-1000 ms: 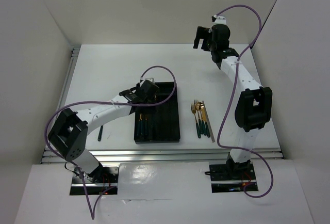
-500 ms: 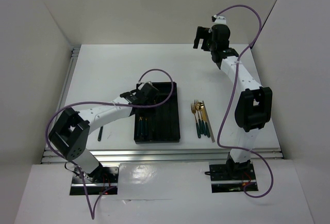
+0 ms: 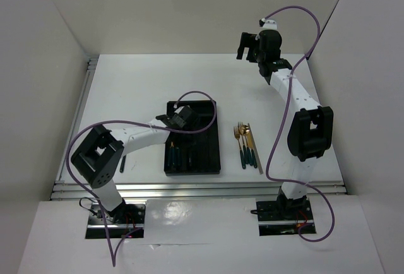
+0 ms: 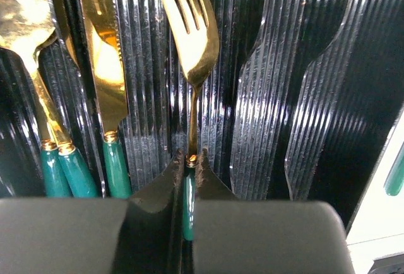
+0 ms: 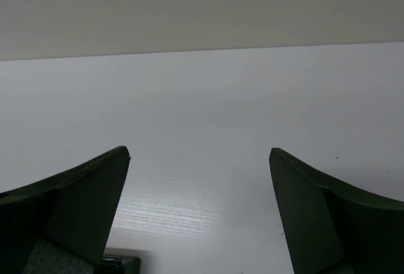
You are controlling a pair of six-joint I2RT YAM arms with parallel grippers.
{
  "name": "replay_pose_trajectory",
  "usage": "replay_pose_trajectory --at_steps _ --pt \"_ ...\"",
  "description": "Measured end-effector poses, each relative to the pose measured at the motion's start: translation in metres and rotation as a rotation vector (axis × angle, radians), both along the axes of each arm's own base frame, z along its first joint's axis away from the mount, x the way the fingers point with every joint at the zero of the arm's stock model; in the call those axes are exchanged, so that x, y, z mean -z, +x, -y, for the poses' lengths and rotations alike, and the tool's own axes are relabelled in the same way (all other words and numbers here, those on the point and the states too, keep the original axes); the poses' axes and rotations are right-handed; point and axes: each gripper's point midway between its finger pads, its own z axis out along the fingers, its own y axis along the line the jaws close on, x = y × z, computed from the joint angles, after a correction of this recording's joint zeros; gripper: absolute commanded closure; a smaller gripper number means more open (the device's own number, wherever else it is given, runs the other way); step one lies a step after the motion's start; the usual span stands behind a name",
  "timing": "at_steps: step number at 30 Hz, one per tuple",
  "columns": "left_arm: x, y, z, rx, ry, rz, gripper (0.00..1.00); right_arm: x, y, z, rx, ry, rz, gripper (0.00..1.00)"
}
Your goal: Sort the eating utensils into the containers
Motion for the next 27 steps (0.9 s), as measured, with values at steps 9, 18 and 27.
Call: replay_pose_trajectory --at_steps 9,18,27 --pt "0.001 -0.001 0.003 0.034 0.026 -0.006 0.67 0.0 0.0 0.0 0.0 0.0 0.0 0.0" --pt "-0.005 0.006 -0.001 0.053 0.069 0.033 0.46 0.0 0.0 0.0 -0.001 0.0 0.0 0.0" --pt "-0.043 0.016 -0.015 0.058 0.053 0.114 0.31 0.0 0.0 -0.001 -0.005 0.001 0.0 0.0"
